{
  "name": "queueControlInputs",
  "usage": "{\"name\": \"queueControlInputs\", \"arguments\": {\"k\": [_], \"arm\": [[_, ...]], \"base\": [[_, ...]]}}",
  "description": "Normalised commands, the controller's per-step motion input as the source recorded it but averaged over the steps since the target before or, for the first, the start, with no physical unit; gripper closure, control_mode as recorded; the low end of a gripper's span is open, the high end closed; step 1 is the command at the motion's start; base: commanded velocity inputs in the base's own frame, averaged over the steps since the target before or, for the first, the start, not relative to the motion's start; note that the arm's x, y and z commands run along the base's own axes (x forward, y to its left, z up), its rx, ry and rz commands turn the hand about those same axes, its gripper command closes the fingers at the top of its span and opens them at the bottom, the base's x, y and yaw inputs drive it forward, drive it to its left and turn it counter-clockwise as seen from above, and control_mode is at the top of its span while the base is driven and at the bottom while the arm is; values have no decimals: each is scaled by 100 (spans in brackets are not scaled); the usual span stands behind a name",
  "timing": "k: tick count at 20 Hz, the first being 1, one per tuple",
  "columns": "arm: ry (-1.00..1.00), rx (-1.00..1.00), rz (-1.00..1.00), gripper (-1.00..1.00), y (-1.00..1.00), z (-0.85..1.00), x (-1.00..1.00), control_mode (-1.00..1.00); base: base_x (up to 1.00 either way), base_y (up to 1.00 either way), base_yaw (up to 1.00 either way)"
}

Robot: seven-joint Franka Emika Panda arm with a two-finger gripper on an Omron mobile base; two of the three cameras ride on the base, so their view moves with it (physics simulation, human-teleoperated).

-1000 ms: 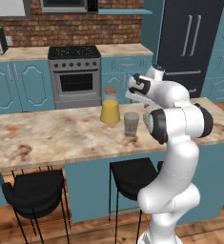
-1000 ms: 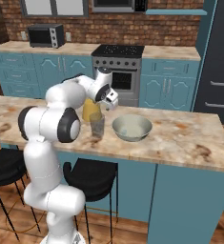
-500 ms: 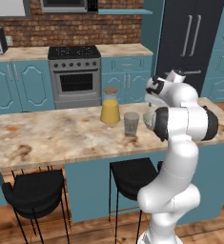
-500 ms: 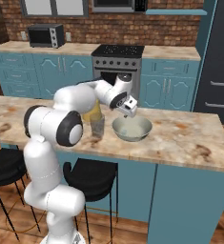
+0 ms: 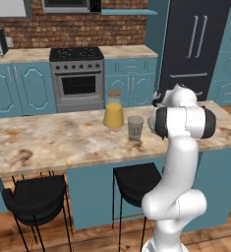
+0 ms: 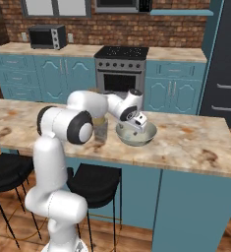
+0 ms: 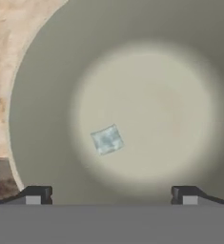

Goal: There are two ice cubes in the ice bowl. Place both ice cubes in the glass cup.

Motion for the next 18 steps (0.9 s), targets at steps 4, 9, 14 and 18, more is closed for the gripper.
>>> {"name": "queueControlInputs", "arguments": {"k": [4, 9, 14, 18], "arm": [[9, 0, 0, -100, 0, -55, 7, -100], [3, 0, 0, -100, 0, -46, 12, -100], [0, 0, 0, -100, 0, -37, 23, -100], [0, 0, 0, -100, 1, -27, 30, -100]], "base": [[0, 0, 0], [0, 0, 0], [0, 0, 0], [0, 0, 0]]}}
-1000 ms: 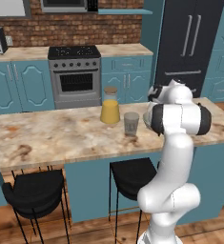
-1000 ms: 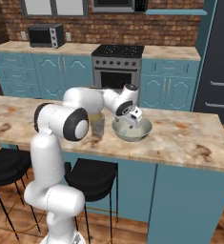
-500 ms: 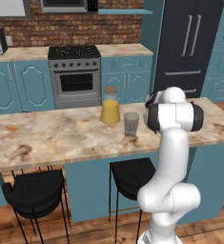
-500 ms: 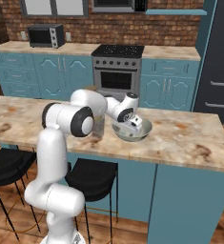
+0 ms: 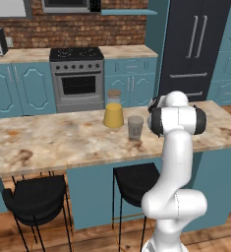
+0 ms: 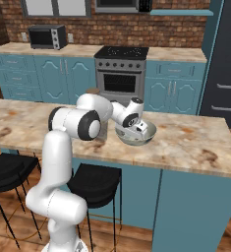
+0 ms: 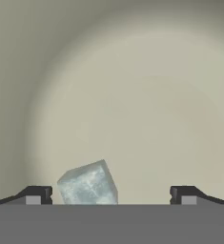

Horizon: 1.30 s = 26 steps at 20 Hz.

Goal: There are two ice cubes in the ice bowl. Place both ice cubes in the glass cup.

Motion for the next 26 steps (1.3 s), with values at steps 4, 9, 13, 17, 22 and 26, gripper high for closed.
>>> {"name": "queueControlInputs", "arguments": {"k": [4, 9, 13, 17, 22, 26], "arm": [[0, 0, 0, -100, 2, -32, 23, -100], [1, 0, 0, 100, 8, -56, 3, -100], [11, 0, 0, 100, 20, -62, 0, -100], [11, 0, -1, 100, 19, -35, 0, -100], [8, 3, -8, 100, 19, 7, -3, -100], [0, 10, -11, 100, 3, 96, -22, -100]], "base": [[0, 0, 0], [0, 0, 0], [0, 0, 0], [0, 0, 0], [0, 0, 0], [0, 0, 0]]}}
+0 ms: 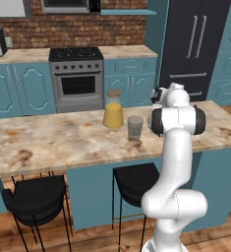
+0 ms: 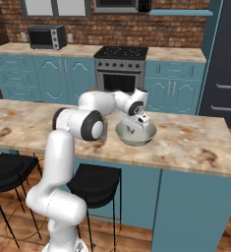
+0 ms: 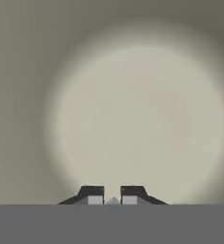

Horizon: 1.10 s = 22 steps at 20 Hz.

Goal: There are two ice cubes in the ice bowl. Place both ice cubes in the glass cup.

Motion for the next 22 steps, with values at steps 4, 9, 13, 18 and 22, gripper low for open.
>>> {"name": "queueControlInputs", "arguments": {"k": [4, 9, 13, 18, 22], "arm": [[0, 2, -8, 100, 1, 100, -54, -100], [0, 0, -4, 100, 26, 96, -53, -100], [0, 0, -4, 100, 87, 38, -19, -100], [0, -2, -6, 100, 100, 6, -3, -100], [0, -12, -7, 100, 82, 3, 19, -100]], "base": [[0, 0, 0], [0, 0, 0], [0, 0, 0], [0, 0, 0], [0, 0, 0]]}}
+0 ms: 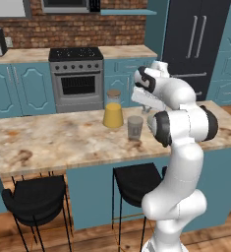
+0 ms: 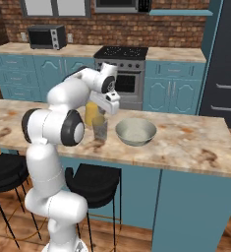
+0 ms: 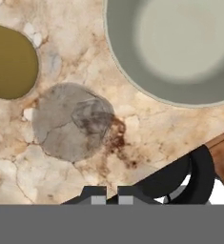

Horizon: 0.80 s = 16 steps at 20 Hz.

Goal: There are two ice cubes in the ice bowl. Place both ice cubes in the glass cup.

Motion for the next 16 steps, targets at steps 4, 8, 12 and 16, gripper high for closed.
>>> {"name": "queueControlInputs", "arguments": {"k": [4, 8, 12, 16], "arm": [[3, -9, 0, 100, 8, -4, 12, -100], [0, -7, 0, 100, 15, -25, 33, -100], [0, 0, 0, 100, 25, -14, 34, -100], [0, 0, 0, 100, 6, -12, 27, -100]], "base": [[0, 0, 0], [0, 0, 0], [0, 0, 0], [0, 0, 0]]}}
